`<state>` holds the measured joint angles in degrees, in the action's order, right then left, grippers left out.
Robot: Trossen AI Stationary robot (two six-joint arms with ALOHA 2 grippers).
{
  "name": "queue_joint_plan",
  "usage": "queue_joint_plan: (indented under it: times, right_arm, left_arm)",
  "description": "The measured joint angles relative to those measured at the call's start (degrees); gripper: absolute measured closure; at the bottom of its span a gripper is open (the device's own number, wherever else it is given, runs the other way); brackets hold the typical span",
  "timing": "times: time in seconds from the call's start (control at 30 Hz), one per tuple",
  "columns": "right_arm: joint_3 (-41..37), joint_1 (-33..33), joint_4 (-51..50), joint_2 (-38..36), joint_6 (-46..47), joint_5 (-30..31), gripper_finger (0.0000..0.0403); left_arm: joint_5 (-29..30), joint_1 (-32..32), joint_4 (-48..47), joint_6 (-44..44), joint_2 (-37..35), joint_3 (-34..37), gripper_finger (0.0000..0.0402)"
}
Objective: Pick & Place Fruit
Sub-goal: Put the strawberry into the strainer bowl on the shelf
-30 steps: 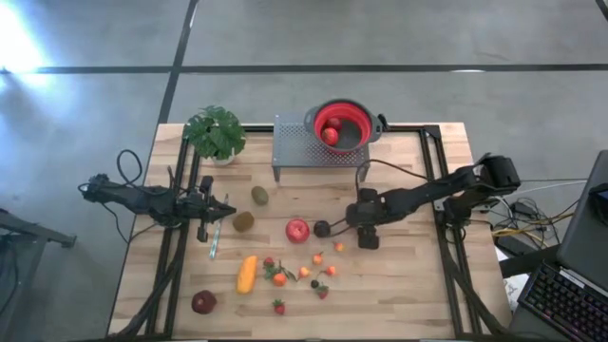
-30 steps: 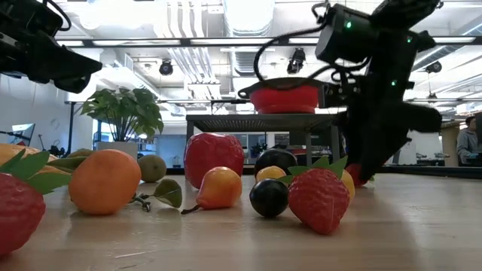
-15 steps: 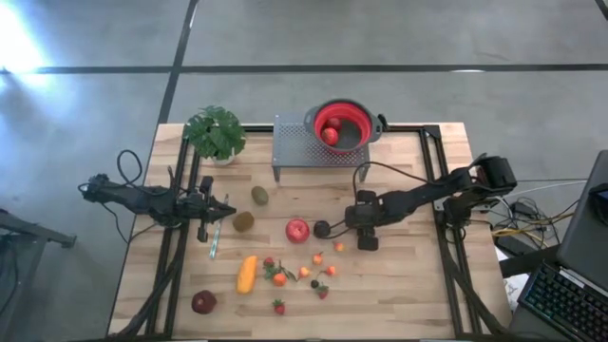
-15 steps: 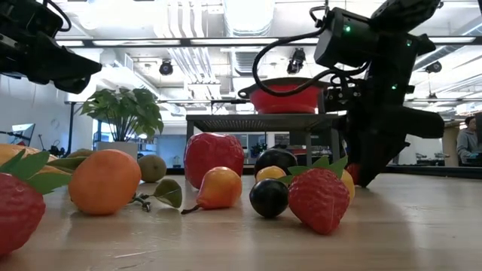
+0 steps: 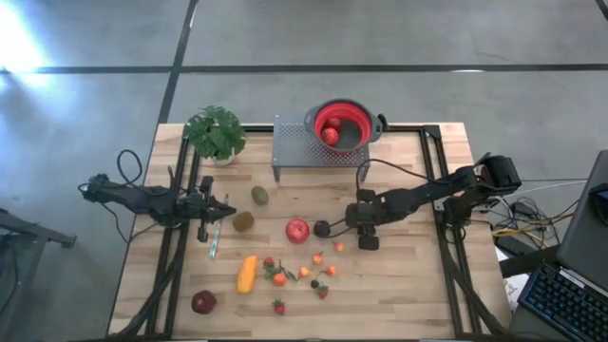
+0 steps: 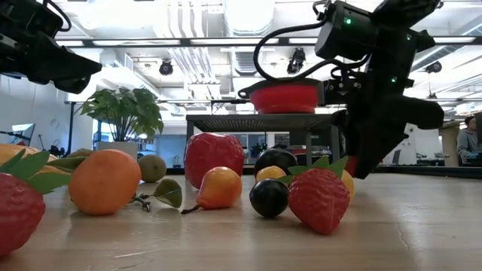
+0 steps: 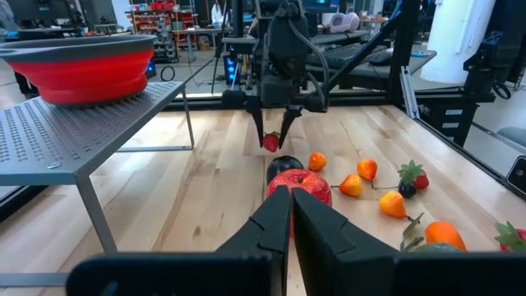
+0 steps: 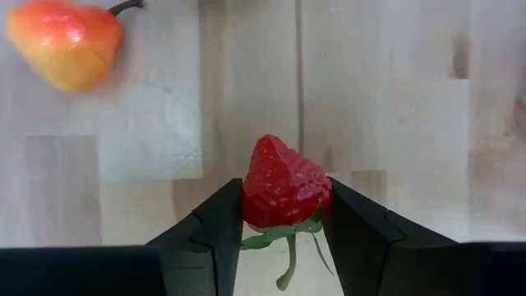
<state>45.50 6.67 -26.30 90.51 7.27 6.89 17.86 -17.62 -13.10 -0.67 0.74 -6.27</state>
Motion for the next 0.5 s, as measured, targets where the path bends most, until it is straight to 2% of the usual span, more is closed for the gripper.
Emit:
queue_joint_plan:
  times: [0.27,0.5]
  right_arm:
    - [4.57,-0.14,-1.62,-0.03,-2.11,-1.43,0.0254]
    - [14.91,-0.19,-9.56,-0.05,-6.56,-1.03,0.0264]
  left_arm:
    - [-0.01,-0.01,0.0,0.0,0.01,-0.01,0.038]
    - [0.0,0.0,0.0,0.0,0.0,-0.01,0.038]
